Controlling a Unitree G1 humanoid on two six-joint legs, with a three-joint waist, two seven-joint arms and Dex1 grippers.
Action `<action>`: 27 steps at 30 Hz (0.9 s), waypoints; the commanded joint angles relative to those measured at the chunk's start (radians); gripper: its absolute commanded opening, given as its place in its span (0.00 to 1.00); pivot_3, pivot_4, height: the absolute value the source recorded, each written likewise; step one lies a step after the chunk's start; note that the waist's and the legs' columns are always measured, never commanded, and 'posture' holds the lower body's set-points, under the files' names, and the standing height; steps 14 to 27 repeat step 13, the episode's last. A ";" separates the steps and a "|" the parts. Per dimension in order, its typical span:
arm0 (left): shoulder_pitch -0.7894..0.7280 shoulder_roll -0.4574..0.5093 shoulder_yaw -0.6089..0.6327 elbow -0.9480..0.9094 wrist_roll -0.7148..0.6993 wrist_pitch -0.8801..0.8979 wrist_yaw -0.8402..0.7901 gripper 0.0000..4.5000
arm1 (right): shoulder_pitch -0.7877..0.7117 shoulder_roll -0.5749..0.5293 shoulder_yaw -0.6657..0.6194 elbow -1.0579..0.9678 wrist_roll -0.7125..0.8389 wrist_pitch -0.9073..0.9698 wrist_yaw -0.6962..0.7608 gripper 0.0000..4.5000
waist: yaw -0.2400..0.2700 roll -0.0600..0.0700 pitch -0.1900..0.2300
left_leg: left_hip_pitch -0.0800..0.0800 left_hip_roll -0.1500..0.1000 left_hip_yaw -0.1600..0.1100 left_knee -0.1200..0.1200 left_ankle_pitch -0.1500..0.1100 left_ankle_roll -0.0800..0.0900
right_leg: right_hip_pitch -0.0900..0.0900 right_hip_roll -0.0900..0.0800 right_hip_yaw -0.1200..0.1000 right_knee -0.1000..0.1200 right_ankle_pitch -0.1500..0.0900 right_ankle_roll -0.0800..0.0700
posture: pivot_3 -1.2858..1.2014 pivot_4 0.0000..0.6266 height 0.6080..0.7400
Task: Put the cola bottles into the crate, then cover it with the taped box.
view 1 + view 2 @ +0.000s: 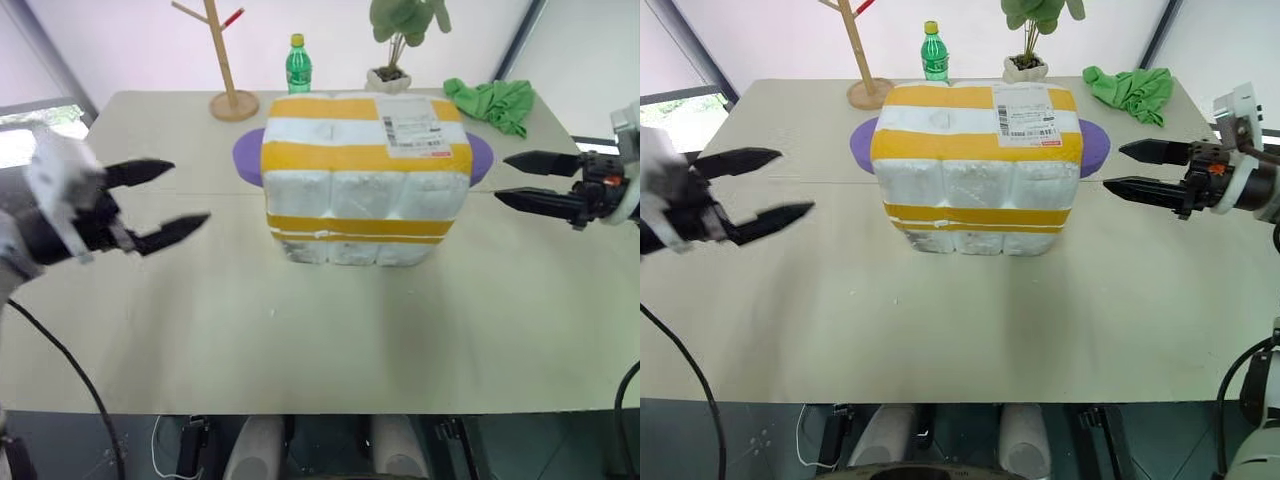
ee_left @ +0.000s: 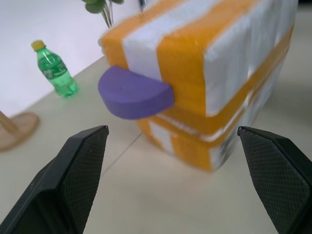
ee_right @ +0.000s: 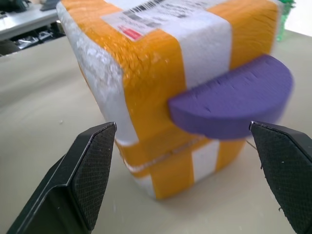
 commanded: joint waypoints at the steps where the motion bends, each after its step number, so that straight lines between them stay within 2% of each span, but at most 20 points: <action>1: 0.003 0.071 0.124 0.028 -0.200 0.138 -0.036 0.99 | 0.036 -0.045 -0.008 0.032 -0.035 -0.082 0.064 1.00 | -0.004 0.000 0.000 | 0.000 0.000 0.000 0.000 0.000 0.000 | 0.000 0.000 0.000 0.000 0.000 0.000 | 0.52 0.24 1.00; 4: 0.032 0.143 0.173 0.069 -0.258 0.198 -0.107 0.99 | 0.093 -0.060 -0.014 0.037 -0.044 -0.115 0.103 1.00 | -0.010 0.000 0.000 | 0.001 0.001 0.000 0.000 0.000 0.000 | 0.000 0.001 0.000 0.000 0.000 0.000 | 0.52 0.24 1.00; 7: 0.047 0.177 0.163 0.088 -0.227 0.167 -0.136 0.99 | 0.126 -0.053 -0.027 0.010 -0.038 -0.115 0.098 1.00 | -0.016 0.001 0.000 | 0.002 0.001 0.001 0.000 0.000 0.000 | 0.001 0.001 0.001 0.000 -0.002 -0.004 | 0.52 0.24 1.00; 13: 0.021 0.198 0.112 0.114 -0.190 0.124 -0.141 0.99 | 0.148 -0.036 -0.034 -0.031 -0.022 -0.093 0.072 1.00 | -0.019 0.001 0.000 | 0.003 0.008 0.002 0.000 0.000 0.000 | 0.000 0.009 0.003 -0.001 -0.002 -0.008 | 0.52 0.24 1.00; 27: 0.021 0.198 0.112 0.114 -0.190 0.124 -0.141 0.99 | 0.148 -0.036 -0.034 -0.031 -0.022 -0.093 0.072 1.00 | -0.019 0.001 0.000 | 0.003 0.008 0.002 0.000 0.000 0.000 | 0.000 0.009 0.003 -0.001 -0.002 -0.008 | 0.52 0.24 1.00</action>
